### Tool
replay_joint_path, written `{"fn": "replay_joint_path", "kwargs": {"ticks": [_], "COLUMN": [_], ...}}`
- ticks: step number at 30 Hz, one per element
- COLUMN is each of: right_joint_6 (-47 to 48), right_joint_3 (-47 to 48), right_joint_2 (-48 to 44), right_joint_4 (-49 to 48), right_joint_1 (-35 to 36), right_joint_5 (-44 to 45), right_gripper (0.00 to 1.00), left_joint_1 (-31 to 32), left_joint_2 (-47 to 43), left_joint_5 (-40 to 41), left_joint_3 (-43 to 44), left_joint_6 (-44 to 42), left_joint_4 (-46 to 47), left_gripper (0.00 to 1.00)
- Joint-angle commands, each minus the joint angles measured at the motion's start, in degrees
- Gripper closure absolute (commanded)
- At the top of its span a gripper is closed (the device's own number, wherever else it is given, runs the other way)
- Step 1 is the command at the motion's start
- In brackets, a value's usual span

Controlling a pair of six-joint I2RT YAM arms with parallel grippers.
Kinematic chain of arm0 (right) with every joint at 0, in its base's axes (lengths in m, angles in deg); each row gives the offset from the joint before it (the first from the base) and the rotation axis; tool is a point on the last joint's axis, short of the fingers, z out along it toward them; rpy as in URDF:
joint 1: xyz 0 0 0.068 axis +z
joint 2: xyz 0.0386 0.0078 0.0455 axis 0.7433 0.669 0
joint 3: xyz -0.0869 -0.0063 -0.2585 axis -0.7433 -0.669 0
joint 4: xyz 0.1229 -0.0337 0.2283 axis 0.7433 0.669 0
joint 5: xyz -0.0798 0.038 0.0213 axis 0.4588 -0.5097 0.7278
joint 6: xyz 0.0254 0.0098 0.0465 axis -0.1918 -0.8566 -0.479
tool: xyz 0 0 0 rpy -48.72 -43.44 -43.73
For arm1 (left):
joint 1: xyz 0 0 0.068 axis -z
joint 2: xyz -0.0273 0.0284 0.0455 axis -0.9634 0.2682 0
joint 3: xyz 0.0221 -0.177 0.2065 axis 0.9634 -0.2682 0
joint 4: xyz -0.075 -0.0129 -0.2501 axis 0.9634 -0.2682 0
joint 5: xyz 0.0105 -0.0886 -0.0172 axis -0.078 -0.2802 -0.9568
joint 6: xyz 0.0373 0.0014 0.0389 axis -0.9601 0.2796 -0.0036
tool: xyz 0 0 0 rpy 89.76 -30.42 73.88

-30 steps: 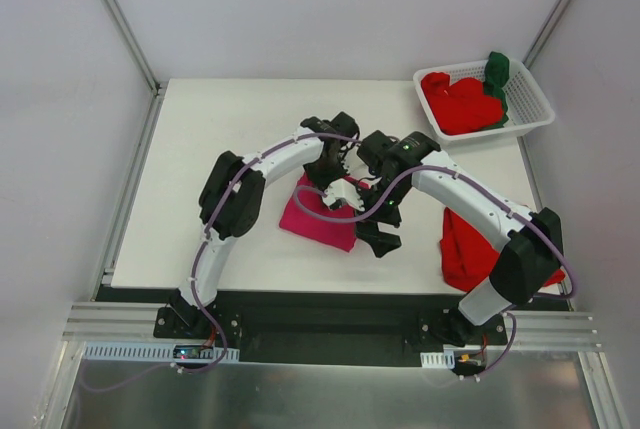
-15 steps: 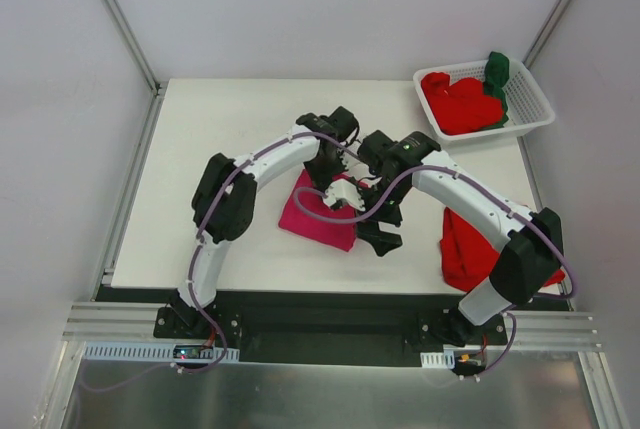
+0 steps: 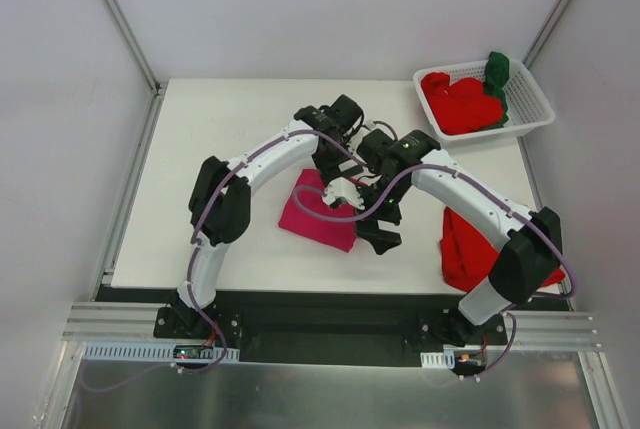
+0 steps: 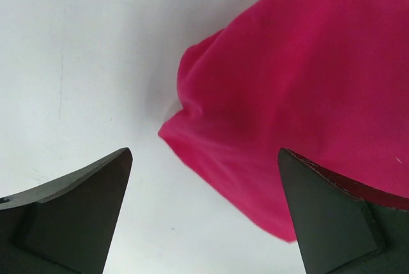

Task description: Fold and stack the t-shirts

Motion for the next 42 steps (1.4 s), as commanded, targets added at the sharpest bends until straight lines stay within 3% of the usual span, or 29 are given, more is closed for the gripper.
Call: {"fn": "replay_joint_path", "kwargs": {"ticks": [1, 16, 24, 29, 34, 37, 42], "right_joint_6": [1.77, 1.95, 2.12, 2.56, 2.74, 2.3, -0.68], "right_joint_3": [0.7, 1.48, 1.4, 1.75, 2.71, 3.42, 2.1], "right_joint_2": [-1.04, -0.26, 0.53, 1.41, 2.2, 2.03, -1.47], "right_joint_4": [2.73, 2.73, 2.64, 2.73, 2.99, 2.38, -0.96], "right_joint_1": [0.45, 0.36, 0.36, 0.36, 0.45, 0.19, -2.87], "right_joint_5": [-0.17, -0.17, 0.18, 0.71, 1.15, 2.11, 7.73], "right_gripper": [0.0, 0.0, 0.0, 0.0, 0.0, 0.0, 0.0], "left_joint_1": [0.16, -2.12, -2.82, -3.0, -3.09, -2.74, -1.6], "left_joint_2": [4.86, 9.01, -0.74, -8.83, -13.93, -15.86, -13.68], "left_joint_5": [3.18, 4.94, 6.08, 7.14, 1.62, -6.55, -15.17], "left_joint_3": [-0.34, -6.77, -1.49, -6.57, -9.66, -13.52, -15.29], "left_joint_6": [-2.61, -2.52, -3.22, -2.7, 1.69, 3.81, 3.89], "left_joint_4": [4.01, 6.74, 5.25, 3.93, -1.77, -3.63, -5.56], "left_gripper": [0.01, 0.01, 0.01, 0.01, 0.01, 0.01, 0.01]}}
